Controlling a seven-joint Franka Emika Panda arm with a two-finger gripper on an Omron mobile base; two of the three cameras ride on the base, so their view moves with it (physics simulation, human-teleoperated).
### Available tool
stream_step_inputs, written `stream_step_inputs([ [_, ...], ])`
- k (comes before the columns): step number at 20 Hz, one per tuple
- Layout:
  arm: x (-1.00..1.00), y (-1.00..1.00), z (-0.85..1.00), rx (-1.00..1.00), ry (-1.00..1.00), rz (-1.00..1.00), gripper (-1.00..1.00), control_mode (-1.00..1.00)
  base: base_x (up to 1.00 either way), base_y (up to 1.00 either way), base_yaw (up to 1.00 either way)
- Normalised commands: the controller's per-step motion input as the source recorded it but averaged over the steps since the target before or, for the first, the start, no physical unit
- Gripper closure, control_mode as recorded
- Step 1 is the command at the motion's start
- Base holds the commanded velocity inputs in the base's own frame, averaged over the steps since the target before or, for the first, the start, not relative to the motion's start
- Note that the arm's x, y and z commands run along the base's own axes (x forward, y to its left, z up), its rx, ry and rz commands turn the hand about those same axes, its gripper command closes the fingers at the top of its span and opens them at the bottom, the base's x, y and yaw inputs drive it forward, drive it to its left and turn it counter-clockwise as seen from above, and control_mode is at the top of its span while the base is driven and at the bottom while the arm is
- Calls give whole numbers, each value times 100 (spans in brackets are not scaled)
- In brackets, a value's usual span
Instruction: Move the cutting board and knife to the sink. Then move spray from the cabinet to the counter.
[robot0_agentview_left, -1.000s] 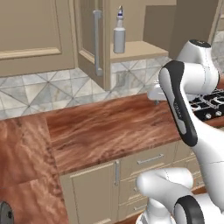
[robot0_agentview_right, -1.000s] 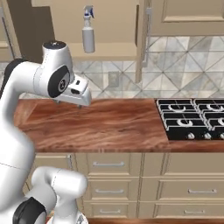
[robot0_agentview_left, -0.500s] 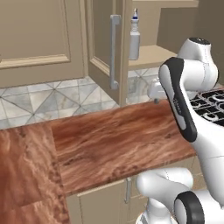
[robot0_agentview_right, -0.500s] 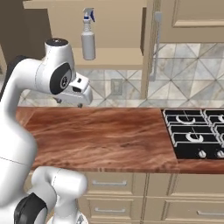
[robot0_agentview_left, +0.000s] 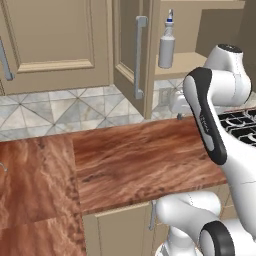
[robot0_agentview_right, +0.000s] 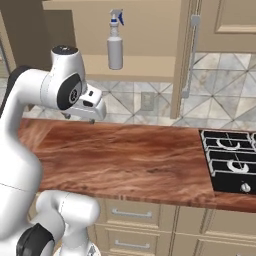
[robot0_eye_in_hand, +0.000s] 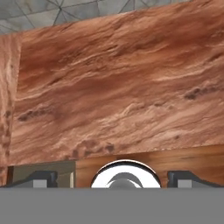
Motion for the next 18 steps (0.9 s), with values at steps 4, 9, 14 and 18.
stream_step_inputs([
  [4, 0, 0, 0, 0, 0, 0, -100, 100, 7, 0, 10],
  [9, -1, 0, 11, 0, -13, 0, -100, -100, 0, 0, 0],
  [14, 0, -1, 32, 0, -17, 0, -100, -100, 0, 0, 0],
  [18, 0, 0, 46, 0, -23, 0, -100, -100, 0, 0, 0],
])
